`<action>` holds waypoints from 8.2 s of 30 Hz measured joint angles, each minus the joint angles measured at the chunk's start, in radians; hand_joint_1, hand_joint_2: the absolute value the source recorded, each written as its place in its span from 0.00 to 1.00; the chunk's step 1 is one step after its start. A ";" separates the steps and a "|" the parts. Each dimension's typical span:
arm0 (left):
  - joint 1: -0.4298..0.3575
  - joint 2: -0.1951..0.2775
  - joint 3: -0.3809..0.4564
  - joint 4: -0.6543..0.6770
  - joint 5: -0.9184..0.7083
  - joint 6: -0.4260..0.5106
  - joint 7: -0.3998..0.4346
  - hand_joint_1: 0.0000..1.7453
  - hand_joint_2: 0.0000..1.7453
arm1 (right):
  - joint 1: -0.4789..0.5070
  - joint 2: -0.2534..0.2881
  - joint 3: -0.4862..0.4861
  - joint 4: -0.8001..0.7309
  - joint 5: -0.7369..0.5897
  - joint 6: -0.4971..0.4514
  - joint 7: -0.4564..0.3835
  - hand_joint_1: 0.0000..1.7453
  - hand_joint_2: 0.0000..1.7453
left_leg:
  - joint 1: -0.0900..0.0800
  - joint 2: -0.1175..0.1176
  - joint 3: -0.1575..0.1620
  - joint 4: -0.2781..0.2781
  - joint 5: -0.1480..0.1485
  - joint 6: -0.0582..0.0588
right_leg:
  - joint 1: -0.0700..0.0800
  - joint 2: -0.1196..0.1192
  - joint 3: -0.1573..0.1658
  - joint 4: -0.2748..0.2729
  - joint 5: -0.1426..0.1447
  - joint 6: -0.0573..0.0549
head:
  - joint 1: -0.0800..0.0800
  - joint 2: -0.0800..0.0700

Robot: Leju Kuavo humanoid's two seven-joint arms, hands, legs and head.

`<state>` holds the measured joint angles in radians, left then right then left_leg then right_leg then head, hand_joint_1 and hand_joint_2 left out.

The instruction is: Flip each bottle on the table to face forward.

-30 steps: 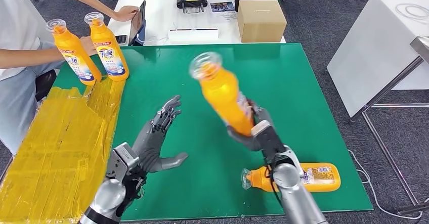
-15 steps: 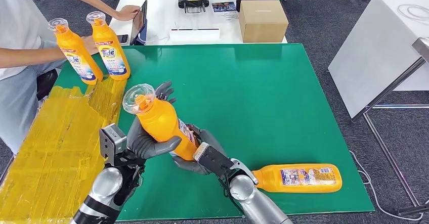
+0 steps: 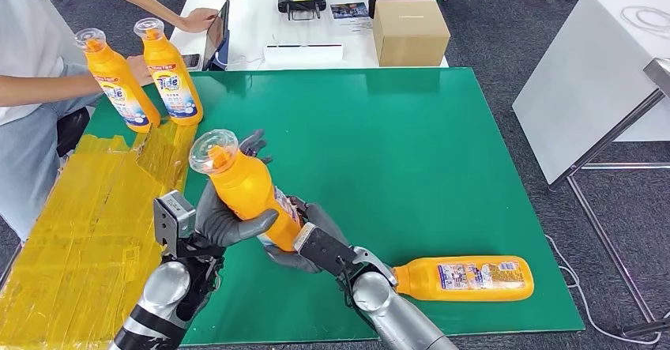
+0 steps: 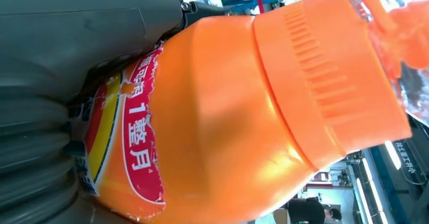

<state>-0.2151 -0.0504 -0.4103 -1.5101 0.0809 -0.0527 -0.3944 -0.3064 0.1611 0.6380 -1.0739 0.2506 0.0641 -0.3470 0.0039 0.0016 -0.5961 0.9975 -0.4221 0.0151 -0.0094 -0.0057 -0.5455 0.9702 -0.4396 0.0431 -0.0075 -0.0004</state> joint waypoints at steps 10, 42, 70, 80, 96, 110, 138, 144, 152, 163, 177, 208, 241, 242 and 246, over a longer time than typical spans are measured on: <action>0.003 0.000 0.007 0.009 0.015 0.012 -0.003 1.00 1.00 | 0.001 -0.001 0.005 0.008 -0.004 -0.025 -0.004 1.00 1.00 | 0.000 0.000 0.000 0.000 0.000 0.000 | 0.000 0.000 0.000 0.000 0.000 0.000 | 0.000 0.000; -0.022 0.170 0.140 0.040 -1.019 0.392 0.141 1.00 1.00 | 0.215 -0.089 -0.166 -0.468 -0.033 -0.120 -0.130 0.00 1.00 | 0.000 0.001 0.000 0.000 0.000 0.000 | 0.000 0.001 -0.001 0.000 0.000 0.000 | 0.000 0.000; -0.051 0.335 0.127 0.445 -1.433 0.416 0.331 0.00 1.00 | 0.292 -0.131 -0.294 -0.698 -0.018 -0.163 -0.150 0.00 1.00 | 0.000 0.001 0.000 0.000 0.000 0.000 | 0.000 0.001 -0.001 0.000 0.000 0.000 | 0.000 0.000; -0.025 0.290 0.133 0.449 -1.366 0.544 0.259 0.00 1.00 | 0.288 -0.135 -0.289 -0.692 -0.016 -0.163 -0.146 0.00 1.00 | 0.000 0.000 -0.001 0.000 0.000 0.000 | 0.000 0.001 -0.001 0.000 0.000 0.000 | 0.000 0.000; 0.103 0.203 0.175 0.141 -1.075 0.659 0.026 0.00 1.00 | 0.290 -0.160 -0.247 -0.666 0.103 -0.172 -0.118 0.00 1.00 | 0.000 0.000 -0.001 0.000 -0.001 0.000 | 0.000 0.001 -0.001 0.000 0.000 0.000 | 0.000 0.000; 0.185 0.153 0.207 -0.062 -0.732 0.536 -0.102 0.00 1.00 | 0.312 -0.220 -0.212 -0.649 0.298 -0.170 -0.038 0.00 1.00 | 0.000 0.000 -0.001 0.000 -0.001 0.000 | -0.001 0.001 -0.001 -0.001 0.000 0.000 | 0.000 0.000; 0.266 0.039 0.243 -0.209 -0.452 0.264 -0.146 0.00 1.00 | 0.593 -0.647 -0.336 -0.657 0.654 -0.238 0.194 0.00 1.00 | -0.002 0.000 -0.001 0.000 -0.002 0.002 | -0.002 0.001 -0.001 -0.002 0.000 0.000 | 0.000 0.000; 0.276 0.031 0.249 -0.212 -0.452 0.263 -0.143 0.00 1.00 | 0.609 -0.655 -0.374 -0.657 0.728 -0.239 0.261 0.00 1.00 | -0.002 0.000 -0.001 0.000 -0.002 0.002 | -0.002 0.001 -0.001 -0.002 0.000 0.000 | -0.001 0.000; 0.281 0.019 0.250 -0.218 -0.452 0.259 -0.133 0.00 1.00 | 0.601 -0.654 -0.418 -0.620 0.842 -0.222 0.370 0.00 1.00 | -0.002 0.000 -0.001 0.000 -0.002 0.002 | -0.002 0.001 -0.001 -0.002 0.000 0.000 | 0.000 0.000; 0.281 0.016 0.255 -0.218 -0.452 0.252 -0.127 0.00 1.00 | 0.567 -0.631 -0.465 -0.539 0.905 -0.204 0.407 0.00 1.00 | -0.002 0.000 -0.001 0.000 -0.002 0.002 | -0.002 0.000 -0.001 -0.002 0.000 0.000 | 0.000 0.000; 0.279 0.016 0.255 -0.217 -0.444 0.247 -0.126 0.00 1.00 | 0.501 -0.618 -0.493 -0.414 0.888 -0.117 0.417 0.33 1.00 | -0.002 0.001 0.006 0.000 -0.004 0.003 | -0.002 0.002 -0.001 -0.002 -0.001 0.000 | 0.000 0.000; 0.259 0.009 0.195 -0.213 -0.472 0.152 -0.069 0.00 1.00 | 0.440 -0.434 -0.498 -0.369 0.869 -0.387 0.312 1.00 1.00 | -0.002 0.005 0.005 0.000 -0.005 0.005 | -0.002 0.003 0.004 -0.003 0.000 0.001 | 0.000 0.000; 0.137 0.027 -0.044 -0.076 -0.282 -0.017 -0.006 0.00 1.00 | 0.338 -0.051 -0.422 -0.356 -0.118 -0.029 -0.067 1.00 1.00 | -0.002 0.005 0.002 0.000 -0.004 0.004 | -0.001 0.003 0.002 -0.002 0.000 0.001 | 0.000 0.000; 0.129 0.027 -0.049 -0.070 -0.279 -0.019 -0.006 0.00 1.00 | 0.331 -0.044 -0.401 -0.343 -0.135 0.001 -0.070 1.00 1.00 | -0.002 0.005 0.002 0.000 -0.004 0.004 | -0.001 0.003 0.002 -0.002 0.000 0.001 | 0.000 0.000; 0.108 0.027 -0.064 -0.052 -0.267 -0.023 -0.006 0.00 1.00 | 0.303 -0.022 -0.308 -0.288 -0.152 0.042 -0.074 1.00 1.00 | -0.002 0.004 0.002 0.000 -0.004 0.004 | -0.001 0.003 0.001 -0.002 0.000 0.001 | 0.000 0.000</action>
<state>-0.1070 -0.0233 -0.4742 -1.5620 -0.1857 -0.0755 -0.4009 -0.0033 0.1395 0.3300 -1.3624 0.0986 0.1058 -0.4207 0.0023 0.0061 -0.5940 0.9972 -0.4258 0.0187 -0.0106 -0.0032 -0.5441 0.9682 -0.4400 0.0437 -0.0076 -0.0004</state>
